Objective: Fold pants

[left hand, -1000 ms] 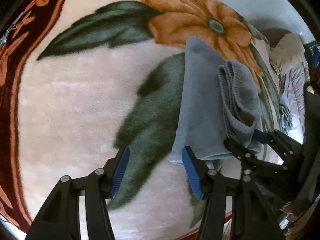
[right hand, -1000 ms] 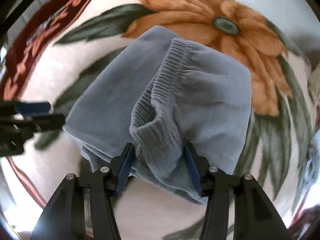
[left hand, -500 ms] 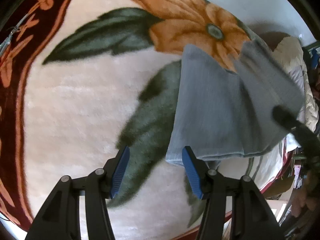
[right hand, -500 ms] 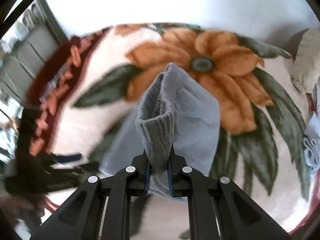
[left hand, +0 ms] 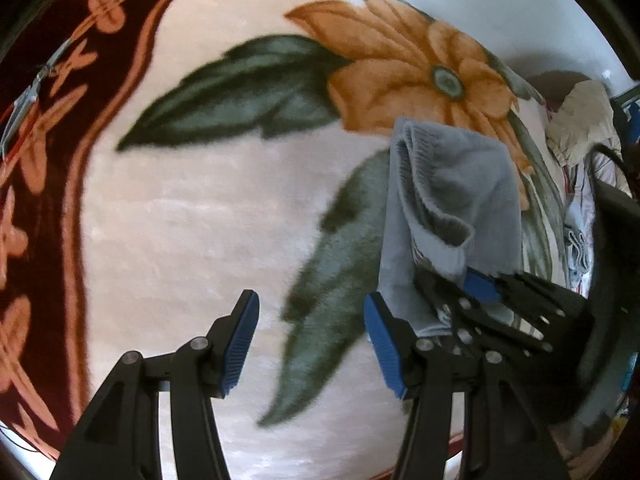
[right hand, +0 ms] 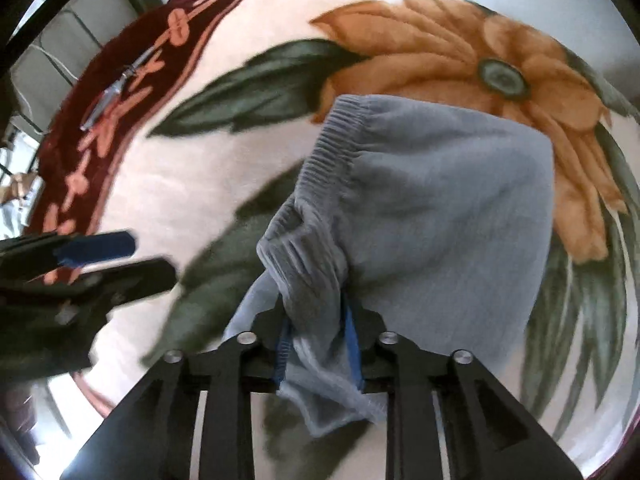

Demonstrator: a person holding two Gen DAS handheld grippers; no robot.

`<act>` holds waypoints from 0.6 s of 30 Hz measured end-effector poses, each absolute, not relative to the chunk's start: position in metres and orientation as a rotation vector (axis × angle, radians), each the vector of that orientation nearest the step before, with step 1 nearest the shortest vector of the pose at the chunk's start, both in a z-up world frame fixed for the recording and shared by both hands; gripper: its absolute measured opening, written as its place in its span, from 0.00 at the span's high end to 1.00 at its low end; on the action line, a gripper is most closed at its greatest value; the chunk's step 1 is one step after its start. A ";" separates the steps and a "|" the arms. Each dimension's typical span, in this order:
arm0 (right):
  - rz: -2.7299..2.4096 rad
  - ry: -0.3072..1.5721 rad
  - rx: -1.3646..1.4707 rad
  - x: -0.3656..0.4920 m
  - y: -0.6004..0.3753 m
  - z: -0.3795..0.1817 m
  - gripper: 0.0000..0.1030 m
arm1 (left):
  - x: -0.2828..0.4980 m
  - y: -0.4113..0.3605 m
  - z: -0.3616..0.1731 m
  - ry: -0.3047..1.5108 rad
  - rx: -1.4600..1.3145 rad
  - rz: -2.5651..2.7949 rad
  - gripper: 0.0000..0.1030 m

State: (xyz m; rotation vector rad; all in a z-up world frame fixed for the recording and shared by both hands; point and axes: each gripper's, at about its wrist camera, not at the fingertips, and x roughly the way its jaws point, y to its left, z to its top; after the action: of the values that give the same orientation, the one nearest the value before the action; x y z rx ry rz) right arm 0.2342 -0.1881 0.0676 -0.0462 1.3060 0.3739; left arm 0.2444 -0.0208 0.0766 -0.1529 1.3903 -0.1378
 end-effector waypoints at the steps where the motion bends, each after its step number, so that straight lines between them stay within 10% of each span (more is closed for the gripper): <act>1: 0.384 1.296 -0.043 0.228 -0.192 0.077 0.76 | 0.247 -0.022 0.079 1.387 -0.151 -0.143 0.44; 18: 0.209 1.340 0.079 0.217 -0.269 0.045 0.66 | 0.284 -0.112 0.062 1.386 0.016 -0.302 0.44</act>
State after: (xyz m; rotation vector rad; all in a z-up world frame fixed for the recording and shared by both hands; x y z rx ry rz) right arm 0.2167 -0.2691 0.0450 0.0792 1.3403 0.2092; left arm 0.2836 -0.1120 0.0616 0.0164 1.3861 -0.3023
